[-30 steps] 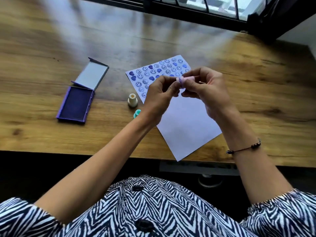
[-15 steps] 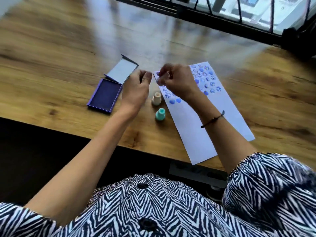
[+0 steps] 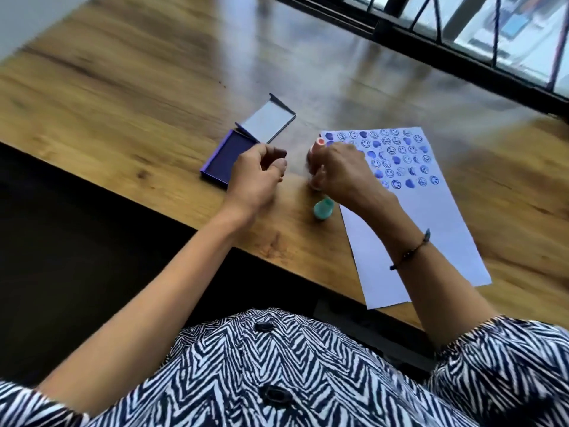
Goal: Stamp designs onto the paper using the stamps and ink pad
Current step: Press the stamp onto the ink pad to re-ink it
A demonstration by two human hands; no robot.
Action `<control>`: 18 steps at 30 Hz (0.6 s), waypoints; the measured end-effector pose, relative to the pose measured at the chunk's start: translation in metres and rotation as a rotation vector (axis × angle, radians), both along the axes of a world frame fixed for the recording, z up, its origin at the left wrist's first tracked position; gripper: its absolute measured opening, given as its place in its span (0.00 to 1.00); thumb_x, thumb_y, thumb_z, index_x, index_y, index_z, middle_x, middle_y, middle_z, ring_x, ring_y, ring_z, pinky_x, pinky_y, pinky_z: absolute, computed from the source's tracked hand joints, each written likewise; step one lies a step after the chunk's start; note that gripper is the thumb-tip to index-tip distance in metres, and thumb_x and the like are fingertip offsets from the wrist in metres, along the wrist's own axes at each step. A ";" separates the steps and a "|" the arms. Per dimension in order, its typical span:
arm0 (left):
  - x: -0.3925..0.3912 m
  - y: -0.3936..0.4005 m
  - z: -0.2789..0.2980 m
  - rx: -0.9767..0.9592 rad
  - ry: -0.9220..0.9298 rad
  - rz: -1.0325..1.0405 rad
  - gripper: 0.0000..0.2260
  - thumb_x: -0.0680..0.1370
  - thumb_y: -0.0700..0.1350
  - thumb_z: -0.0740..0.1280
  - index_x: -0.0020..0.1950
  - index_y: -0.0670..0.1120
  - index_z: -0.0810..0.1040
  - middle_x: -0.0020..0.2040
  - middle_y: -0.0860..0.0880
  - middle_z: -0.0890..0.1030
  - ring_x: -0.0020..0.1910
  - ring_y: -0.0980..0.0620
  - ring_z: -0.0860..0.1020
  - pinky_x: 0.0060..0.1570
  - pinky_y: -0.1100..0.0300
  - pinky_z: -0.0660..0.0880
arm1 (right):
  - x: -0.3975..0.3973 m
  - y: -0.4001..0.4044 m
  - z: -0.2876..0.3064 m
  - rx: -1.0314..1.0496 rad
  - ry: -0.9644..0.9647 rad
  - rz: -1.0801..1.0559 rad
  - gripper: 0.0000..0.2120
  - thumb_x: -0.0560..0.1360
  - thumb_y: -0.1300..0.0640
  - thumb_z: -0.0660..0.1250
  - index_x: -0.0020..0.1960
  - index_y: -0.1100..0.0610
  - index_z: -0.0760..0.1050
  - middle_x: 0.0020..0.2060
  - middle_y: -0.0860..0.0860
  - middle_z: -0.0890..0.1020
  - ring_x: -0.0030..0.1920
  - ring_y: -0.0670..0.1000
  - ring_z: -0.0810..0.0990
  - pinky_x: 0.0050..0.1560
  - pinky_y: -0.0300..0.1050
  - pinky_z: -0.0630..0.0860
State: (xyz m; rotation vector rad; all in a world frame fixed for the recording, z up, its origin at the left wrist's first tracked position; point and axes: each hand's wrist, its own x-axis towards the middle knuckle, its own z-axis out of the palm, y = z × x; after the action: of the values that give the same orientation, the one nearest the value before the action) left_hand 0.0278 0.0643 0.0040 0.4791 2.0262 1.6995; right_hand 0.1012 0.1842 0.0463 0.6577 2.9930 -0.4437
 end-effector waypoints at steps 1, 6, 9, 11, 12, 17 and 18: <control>0.001 -0.001 0.000 -0.003 -0.014 -0.027 0.06 0.74 0.38 0.65 0.49 0.45 0.76 0.41 0.47 0.80 0.39 0.50 0.78 0.48 0.53 0.77 | 0.001 -0.002 0.002 -0.052 0.091 -0.037 0.09 0.68 0.66 0.64 0.47 0.60 0.79 0.47 0.59 0.83 0.51 0.59 0.78 0.47 0.46 0.72; 0.007 -0.021 0.004 0.119 -0.097 -0.038 0.05 0.74 0.37 0.66 0.44 0.45 0.78 0.35 0.46 0.79 0.32 0.54 0.77 0.40 0.60 0.77 | -0.008 -0.024 0.008 -0.624 0.356 -0.181 0.06 0.67 0.65 0.68 0.41 0.57 0.80 0.33 0.53 0.81 0.34 0.52 0.79 0.40 0.50 0.78; 0.003 -0.032 0.005 0.156 -0.151 0.043 0.03 0.74 0.36 0.65 0.43 0.42 0.78 0.34 0.46 0.78 0.27 0.59 0.76 0.33 0.68 0.75 | -0.015 -0.037 0.002 -0.735 0.391 -0.190 0.07 0.66 0.68 0.68 0.39 0.56 0.79 0.30 0.50 0.79 0.31 0.50 0.78 0.36 0.47 0.76; -0.001 -0.041 0.007 0.197 -0.243 0.072 0.03 0.74 0.36 0.64 0.42 0.41 0.77 0.35 0.45 0.77 0.29 0.57 0.76 0.36 0.66 0.76 | -0.022 -0.043 -0.002 -0.816 0.404 -0.191 0.08 0.67 0.69 0.68 0.40 0.57 0.79 0.31 0.53 0.79 0.31 0.51 0.77 0.38 0.51 0.77; -0.003 -0.046 0.008 0.221 -0.279 0.082 0.04 0.75 0.36 0.63 0.41 0.41 0.76 0.36 0.44 0.76 0.29 0.56 0.76 0.36 0.66 0.76 | -0.025 -0.047 -0.004 -0.853 0.413 -0.191 0.08 0.66 0.69 0.69 0.40 0.57 0.78 0.31 0.53 0.79 0.31 0.51 0.77 0.38 0.52 0.77; -0.013 -0.058 0.013 0.331 -0.404 0.178 0.07 0.75 0.38 0.63 0.37 0.42 0.76 0.27 0.50 0.80 0.26 0.57 0.76 0.29 0.68 0.71 | -0.040 -0.065 -0.009 -0.884 0.496 -0.139 0.09 0.67 0.70 0.68 0.39 0.57 0.78 0.32 0.51 0.79 0.34 0.50 0.78 0.39 0.46 0.76; -0.016 -0.060 0.014 0.381 -0.451 0.203 0.08 0.75 0.38 0.62 0.36 0.42 0.77 0.25 0.52 0.80 0.25 0.58 0.76 0.28 0.69 0.71 | -0.044 -0.067 -0.008 -0.829 0.509 -0.102 0.08 0.67 0.69 0.68 0.40 0.57 0.79 0.33 0.51 0.80 0.36 0.48 0.78 0.40 0.45 0.77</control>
State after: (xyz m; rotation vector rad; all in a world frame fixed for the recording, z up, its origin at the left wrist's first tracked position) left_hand 0.0118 0.0047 0.0184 -0.0064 1.4754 2.1016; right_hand 0.0574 0.1168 0.0388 0.6583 2.7330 -1.9483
